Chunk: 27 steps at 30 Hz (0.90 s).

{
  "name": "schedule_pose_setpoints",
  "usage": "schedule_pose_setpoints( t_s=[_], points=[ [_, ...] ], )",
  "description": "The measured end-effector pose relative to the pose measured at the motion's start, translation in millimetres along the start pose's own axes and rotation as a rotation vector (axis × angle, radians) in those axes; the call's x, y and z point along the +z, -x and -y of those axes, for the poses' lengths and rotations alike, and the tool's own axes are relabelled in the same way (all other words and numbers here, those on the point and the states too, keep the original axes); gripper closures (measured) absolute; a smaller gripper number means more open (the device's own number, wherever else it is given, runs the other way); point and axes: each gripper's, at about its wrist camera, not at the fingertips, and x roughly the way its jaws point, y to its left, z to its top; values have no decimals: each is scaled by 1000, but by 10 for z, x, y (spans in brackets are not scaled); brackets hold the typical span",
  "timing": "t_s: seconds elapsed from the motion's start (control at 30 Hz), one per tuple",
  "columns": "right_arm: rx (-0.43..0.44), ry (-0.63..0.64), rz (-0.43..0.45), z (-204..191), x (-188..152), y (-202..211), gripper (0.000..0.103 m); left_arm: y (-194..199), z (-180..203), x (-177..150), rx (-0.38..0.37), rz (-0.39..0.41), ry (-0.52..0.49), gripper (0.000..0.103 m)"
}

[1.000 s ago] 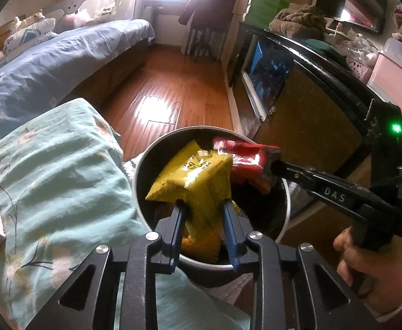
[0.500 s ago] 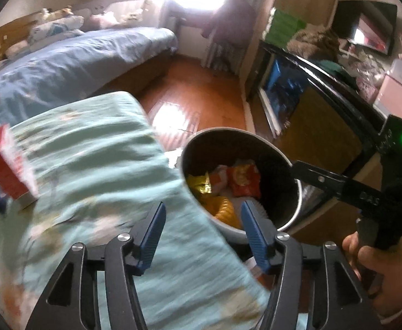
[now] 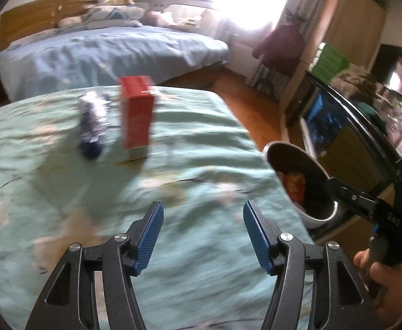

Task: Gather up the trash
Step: 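Bring both open tools back to the bed, then grasp the blue-white wrapper with the left tool while the right tool grasps the red-white carton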

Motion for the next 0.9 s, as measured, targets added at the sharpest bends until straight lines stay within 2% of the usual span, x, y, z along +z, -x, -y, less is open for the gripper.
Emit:
schedule_pose_setpoints(
  t_s=[0.23, 0.43, 0.9],
  points=[
    [47, 35, -38, -332, -95, -174, 17, 236, -354, -110, 53, 16, 79, 43],
    [79, 66, -62, -588, -156, -307, 17, 357, -457, -149, 82, 31, 104, 43],
    [134, 139, -114, -995, -214, -645, 17, 431, -869, -108, 113, 32, 159, 43]
  ],
)
